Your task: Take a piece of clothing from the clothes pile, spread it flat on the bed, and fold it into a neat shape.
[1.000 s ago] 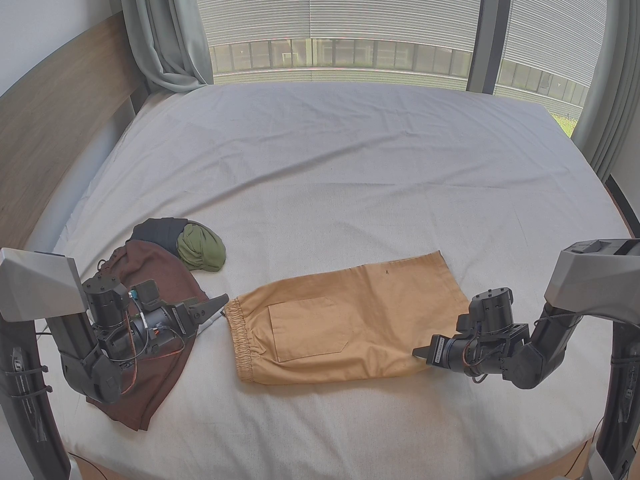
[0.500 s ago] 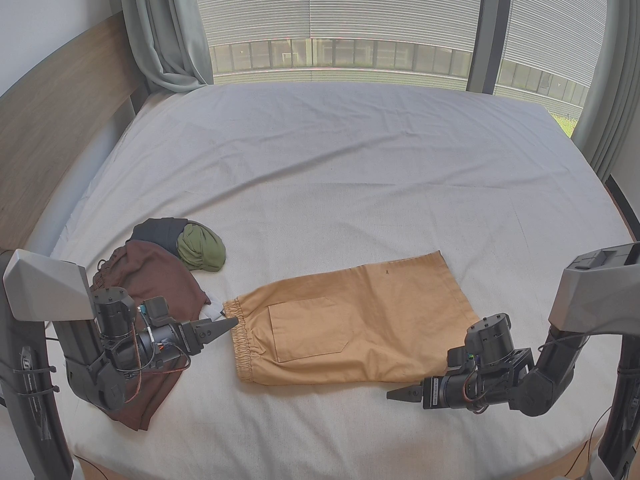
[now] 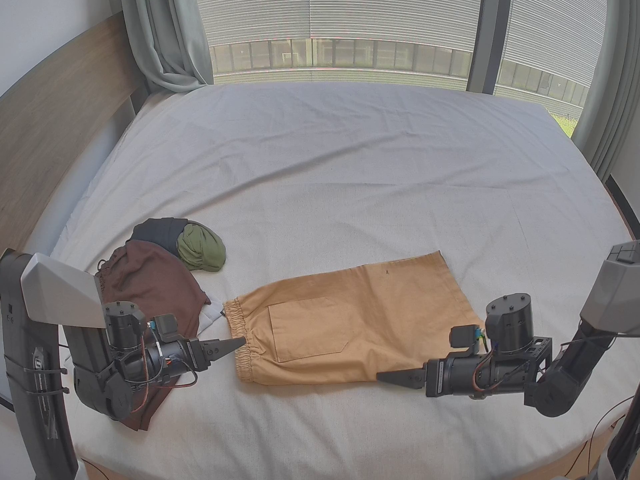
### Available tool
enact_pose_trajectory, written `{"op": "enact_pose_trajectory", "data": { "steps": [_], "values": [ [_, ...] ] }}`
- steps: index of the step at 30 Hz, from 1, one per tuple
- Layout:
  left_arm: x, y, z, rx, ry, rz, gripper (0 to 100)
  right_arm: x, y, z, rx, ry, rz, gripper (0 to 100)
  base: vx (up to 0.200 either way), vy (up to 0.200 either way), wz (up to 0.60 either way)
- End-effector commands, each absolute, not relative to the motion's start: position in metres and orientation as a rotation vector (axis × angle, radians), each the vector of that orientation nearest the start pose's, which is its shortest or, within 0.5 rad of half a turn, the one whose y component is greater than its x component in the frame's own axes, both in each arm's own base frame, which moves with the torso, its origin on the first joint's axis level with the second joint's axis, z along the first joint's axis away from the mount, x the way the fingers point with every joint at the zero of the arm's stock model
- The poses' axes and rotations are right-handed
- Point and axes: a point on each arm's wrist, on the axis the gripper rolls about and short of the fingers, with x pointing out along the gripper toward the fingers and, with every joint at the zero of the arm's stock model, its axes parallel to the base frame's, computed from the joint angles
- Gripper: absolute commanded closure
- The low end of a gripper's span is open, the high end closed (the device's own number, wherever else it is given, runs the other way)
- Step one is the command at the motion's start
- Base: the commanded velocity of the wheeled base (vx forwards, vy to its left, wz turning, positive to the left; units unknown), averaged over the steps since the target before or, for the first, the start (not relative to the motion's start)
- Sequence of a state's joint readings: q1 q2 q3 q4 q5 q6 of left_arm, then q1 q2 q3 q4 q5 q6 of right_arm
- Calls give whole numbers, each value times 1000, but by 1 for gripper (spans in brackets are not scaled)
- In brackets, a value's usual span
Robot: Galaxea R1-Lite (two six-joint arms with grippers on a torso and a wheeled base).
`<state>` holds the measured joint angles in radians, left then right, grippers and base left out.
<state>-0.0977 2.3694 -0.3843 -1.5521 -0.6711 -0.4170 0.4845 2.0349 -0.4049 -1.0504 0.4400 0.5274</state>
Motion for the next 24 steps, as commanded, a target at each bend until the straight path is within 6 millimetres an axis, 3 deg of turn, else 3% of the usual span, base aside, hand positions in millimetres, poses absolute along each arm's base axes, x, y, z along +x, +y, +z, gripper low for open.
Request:
{"op": "enact_pose_trajectory", "data": {
  "steps": [1,9,13,24],
  "values": [
    [298,-45,-38,-529,630,-650,0,250,123,40,499,794,704,0,0,0,0],
    [303,-45,-61,-539,673,-630,0,255,101,43,616,759,722,0,0,0,0],
    [307,-47,-63,-537,666,-635,0,256,93,44,650,704,728,0,0,0,0],
    [327,-59,-64,-556,623,-652,0,257,95,42,648,685,740,0,0,0,0]
  ]
}}
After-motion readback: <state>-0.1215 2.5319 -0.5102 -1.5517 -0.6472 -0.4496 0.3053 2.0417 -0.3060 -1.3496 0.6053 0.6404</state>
